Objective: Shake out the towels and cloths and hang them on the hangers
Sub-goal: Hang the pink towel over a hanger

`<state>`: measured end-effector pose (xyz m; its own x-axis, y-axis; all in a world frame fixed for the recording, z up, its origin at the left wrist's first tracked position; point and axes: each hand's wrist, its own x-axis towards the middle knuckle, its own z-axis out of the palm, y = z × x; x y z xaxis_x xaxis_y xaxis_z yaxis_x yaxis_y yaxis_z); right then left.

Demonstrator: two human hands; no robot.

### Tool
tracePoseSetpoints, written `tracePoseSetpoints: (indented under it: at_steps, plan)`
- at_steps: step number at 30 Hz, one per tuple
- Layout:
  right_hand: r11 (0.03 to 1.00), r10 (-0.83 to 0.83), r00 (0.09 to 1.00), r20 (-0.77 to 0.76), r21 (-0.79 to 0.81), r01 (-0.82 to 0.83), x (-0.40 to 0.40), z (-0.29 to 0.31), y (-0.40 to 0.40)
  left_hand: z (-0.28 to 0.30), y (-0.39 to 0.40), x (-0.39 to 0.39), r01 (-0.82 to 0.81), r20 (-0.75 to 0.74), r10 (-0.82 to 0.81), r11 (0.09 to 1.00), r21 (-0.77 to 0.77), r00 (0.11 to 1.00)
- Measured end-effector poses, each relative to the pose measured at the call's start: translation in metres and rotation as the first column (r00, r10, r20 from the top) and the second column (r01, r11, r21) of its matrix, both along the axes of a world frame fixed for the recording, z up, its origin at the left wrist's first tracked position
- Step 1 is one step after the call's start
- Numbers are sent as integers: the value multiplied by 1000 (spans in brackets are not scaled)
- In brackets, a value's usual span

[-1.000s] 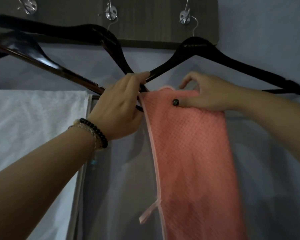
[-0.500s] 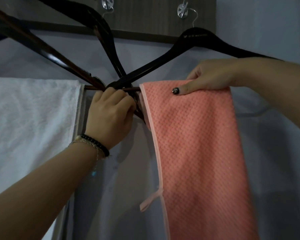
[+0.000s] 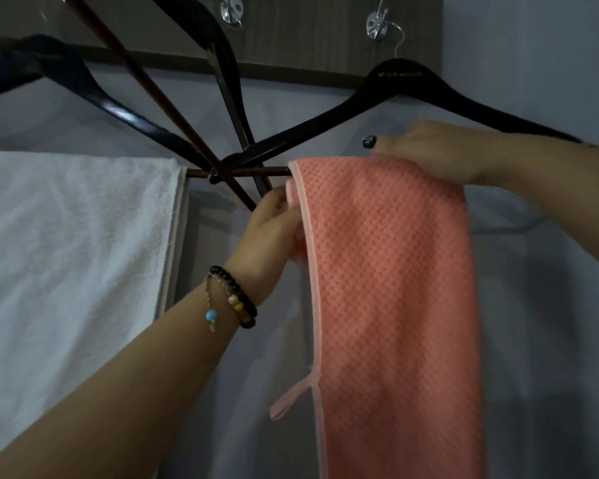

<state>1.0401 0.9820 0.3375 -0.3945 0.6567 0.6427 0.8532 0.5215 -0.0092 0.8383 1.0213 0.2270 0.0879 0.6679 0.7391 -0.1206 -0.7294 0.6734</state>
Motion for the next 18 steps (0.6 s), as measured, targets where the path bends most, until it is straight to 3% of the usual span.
tracePoseSetpoints:
  at_steps: [2,4,6,8,10,12,14,16,18]
  plan:
    - [990,18,998,61,140,-26,1,-7,3,2,-1,-2,103,63,-103,995,3,993]
    - [948,72,986,151,296,-115,2,-21,12,2,-4,-1,19,63,-20,1000,14,998]
    - [920,90,996,9,383,-87,6,-36,15,1,-2,2,-138,39,137,990,27,990]
    - [777,252,951,-181,624,-88,10,-62,17,-1,0,3,-212,33,211,977,13,977]
    - [647,424,844,-329,762,-28,17,-102,25,-5,3,0,-228,13,228,974,-4,974]
    - [708,551,622,-556,706,4,20,-134,39,-8,6,-4,-240,-8,240,970,-24,971]
    - [832,500,397,-770,554,27,17,-157,62,-12,10,-5,-253,-24,252,966,-46,967]
    - [917,393,276,-877,395,-53,12,-169,77,-14,12,-5,-252,-34,250,967,-45,968]
    - [945,314,254,-915,275,-178,8,-169,82,-18,14,-6,-253,-61,251,967,-30,966]
